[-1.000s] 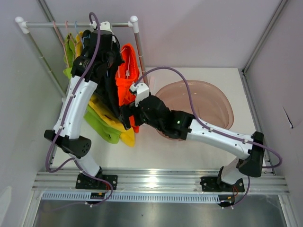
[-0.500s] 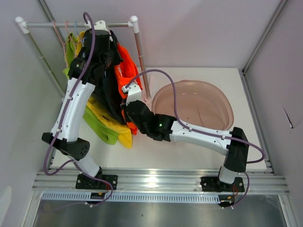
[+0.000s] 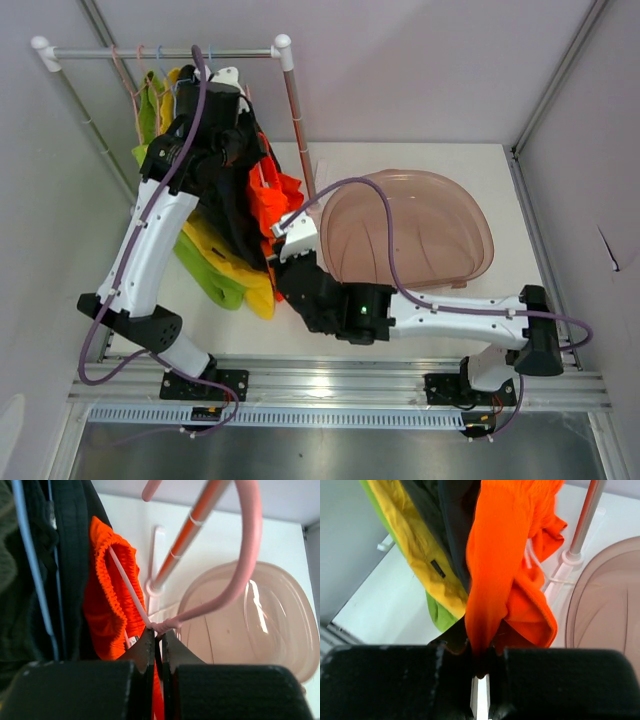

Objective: Remove the shorts from the hanger

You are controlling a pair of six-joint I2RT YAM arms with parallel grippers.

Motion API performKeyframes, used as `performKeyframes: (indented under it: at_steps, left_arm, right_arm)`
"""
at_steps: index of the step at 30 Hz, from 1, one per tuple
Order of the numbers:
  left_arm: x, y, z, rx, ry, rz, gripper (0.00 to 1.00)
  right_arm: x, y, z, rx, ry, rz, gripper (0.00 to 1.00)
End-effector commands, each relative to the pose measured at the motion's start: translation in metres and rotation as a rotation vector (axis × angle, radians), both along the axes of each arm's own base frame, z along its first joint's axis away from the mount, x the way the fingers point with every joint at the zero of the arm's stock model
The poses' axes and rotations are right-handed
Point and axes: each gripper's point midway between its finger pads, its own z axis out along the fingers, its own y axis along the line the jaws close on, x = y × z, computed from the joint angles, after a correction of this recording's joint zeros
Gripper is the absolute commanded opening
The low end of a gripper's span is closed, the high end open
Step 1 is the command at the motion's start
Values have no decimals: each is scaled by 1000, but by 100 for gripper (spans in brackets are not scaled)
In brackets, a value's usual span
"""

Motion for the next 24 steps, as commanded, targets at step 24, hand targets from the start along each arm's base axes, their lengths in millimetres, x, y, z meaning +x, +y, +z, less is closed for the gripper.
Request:
performKeyframes:
  at_steps: [24]
  left_arm:
    - [-11,19,105,-159,-288,-32,0]
  right_arm:
    - [-4,-33,-17,63,55,-82,0]
